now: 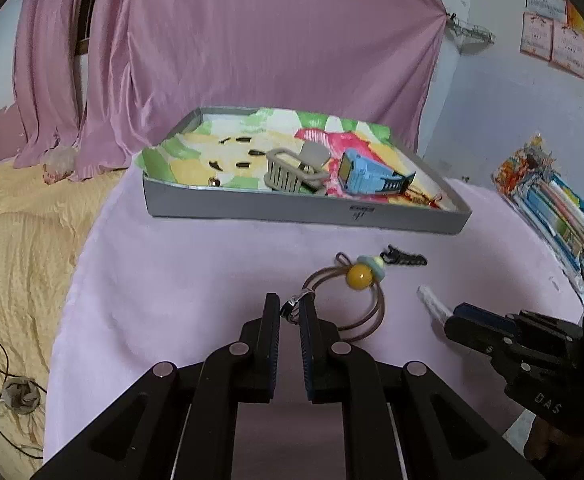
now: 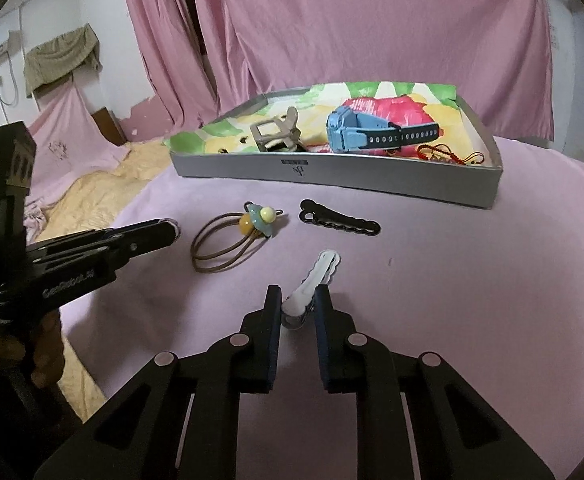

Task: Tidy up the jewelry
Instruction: 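Grasp the small silver clip with the left tool while the right tool grasps the white hair clip, then carry both clips over the grey tray and open both tools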

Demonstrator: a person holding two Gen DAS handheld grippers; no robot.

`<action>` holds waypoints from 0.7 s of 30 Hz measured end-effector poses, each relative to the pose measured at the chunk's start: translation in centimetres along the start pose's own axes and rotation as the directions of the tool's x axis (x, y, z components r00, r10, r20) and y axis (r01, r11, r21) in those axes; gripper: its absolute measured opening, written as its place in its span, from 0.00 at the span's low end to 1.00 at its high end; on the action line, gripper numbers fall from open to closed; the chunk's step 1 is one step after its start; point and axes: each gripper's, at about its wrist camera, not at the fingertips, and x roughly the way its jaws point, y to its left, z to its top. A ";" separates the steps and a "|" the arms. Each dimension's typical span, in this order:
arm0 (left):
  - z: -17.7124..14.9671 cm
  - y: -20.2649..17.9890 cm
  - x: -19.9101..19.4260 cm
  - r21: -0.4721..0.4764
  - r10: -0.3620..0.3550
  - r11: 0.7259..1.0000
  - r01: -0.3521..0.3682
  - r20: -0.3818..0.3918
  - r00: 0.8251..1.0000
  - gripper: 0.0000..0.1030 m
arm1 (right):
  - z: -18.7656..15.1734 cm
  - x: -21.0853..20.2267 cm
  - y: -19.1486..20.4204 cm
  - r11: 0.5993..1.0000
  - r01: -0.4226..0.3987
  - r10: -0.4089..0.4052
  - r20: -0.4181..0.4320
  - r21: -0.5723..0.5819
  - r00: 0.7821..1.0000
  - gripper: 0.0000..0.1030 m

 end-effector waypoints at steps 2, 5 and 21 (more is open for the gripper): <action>0.4 0.0 -0.3 -0.013 0.000 1.000 0.000 0.020 1.000 0.09 | 0.0 -0.6 -0.1 1.000 -0.006 0.006 0.024 0.001 1.000 0.14; 1.0 0.0 -0.4 -0.030 0.005 1.000 -0.004 0.043 0.999 0.09 | 0.2 -1.2 -0.2 1.000 -0.010 0.010 0.058 -0.002 0.998 0.12; 4.3 0.6 0.1 -0.075 0.034 0.997 -0.027 0.084 0.996 0.09 | 2.4 -2.2 -0.7 0.999 -0.011 0.018 0.143 -0.053 0.990 0.10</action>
